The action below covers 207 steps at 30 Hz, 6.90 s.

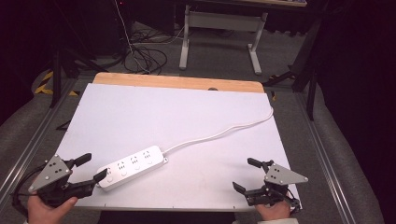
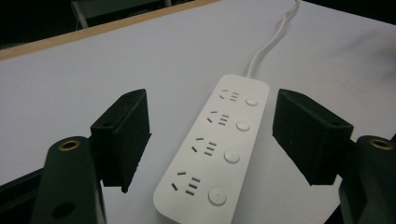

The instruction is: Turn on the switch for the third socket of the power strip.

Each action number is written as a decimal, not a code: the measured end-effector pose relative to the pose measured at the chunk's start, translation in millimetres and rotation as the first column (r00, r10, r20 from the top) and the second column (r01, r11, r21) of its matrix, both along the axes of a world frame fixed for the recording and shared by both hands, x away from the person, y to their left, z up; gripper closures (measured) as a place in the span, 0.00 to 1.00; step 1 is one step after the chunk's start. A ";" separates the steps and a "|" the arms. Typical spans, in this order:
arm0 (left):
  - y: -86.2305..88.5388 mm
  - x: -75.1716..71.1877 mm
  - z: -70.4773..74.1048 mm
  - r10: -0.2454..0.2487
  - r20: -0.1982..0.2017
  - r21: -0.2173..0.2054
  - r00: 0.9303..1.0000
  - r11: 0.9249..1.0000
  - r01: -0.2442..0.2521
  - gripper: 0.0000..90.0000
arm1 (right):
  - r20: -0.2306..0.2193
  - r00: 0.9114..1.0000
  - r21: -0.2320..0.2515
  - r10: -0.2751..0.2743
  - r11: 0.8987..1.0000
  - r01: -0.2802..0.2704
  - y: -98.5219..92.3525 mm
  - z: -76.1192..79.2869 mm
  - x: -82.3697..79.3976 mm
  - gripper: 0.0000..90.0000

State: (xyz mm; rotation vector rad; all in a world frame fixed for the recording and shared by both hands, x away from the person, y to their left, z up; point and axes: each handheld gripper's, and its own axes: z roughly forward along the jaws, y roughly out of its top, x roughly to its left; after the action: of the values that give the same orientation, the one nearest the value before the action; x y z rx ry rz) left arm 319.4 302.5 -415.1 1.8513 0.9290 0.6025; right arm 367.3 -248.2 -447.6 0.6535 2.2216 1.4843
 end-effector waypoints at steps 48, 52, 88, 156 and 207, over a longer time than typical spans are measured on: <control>-54.7 51.6 12.9 -0.125 -0.155 0.050 0.980 0.990 0.134 0.37 | 0.003 1.000 0.005 0.012 1.000 -0.012 -0.7 -0.1 -0.6 0.09; -54.9 52.0 14.1 -0.129 -0.164 0.091 0.978 0.985 0.145 0.40 | 0.008 1.000 0.010 0.010 1.000 -0.010 -1.1 0.2 -1.0 0.09; -53.8 66.2 12.8 -0.110 -0.399 0.266 0.910 0.936 0.230 0.89 | 0.006 1.000 0.007 0.013 1.000 -0.013 -0.5 -0.4 -0.5 0.09; -75.5 76.9 -17.7 -0.023 -0.525 0.421 0.851 0.861 0.284 1.00 | 0.003 1.000 0.015 0.030 0.999 -0.030 -0.6 -0.8 -1.3 0.09; -71.0 62.7 11.2 -0.100 -0.400 0.332 0.911 0.911 0.246 1.00 | 0.001 1.000 0.017 0.022 1.000 -0.022 -2.3 -1.0 -1.9 0.09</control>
State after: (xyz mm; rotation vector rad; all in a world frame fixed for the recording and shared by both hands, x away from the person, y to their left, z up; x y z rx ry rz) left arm 382.1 231.6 -403.9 2.4303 0.9176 0.3302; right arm 365.4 -250.5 -448.5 0.6354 2.2243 1.5151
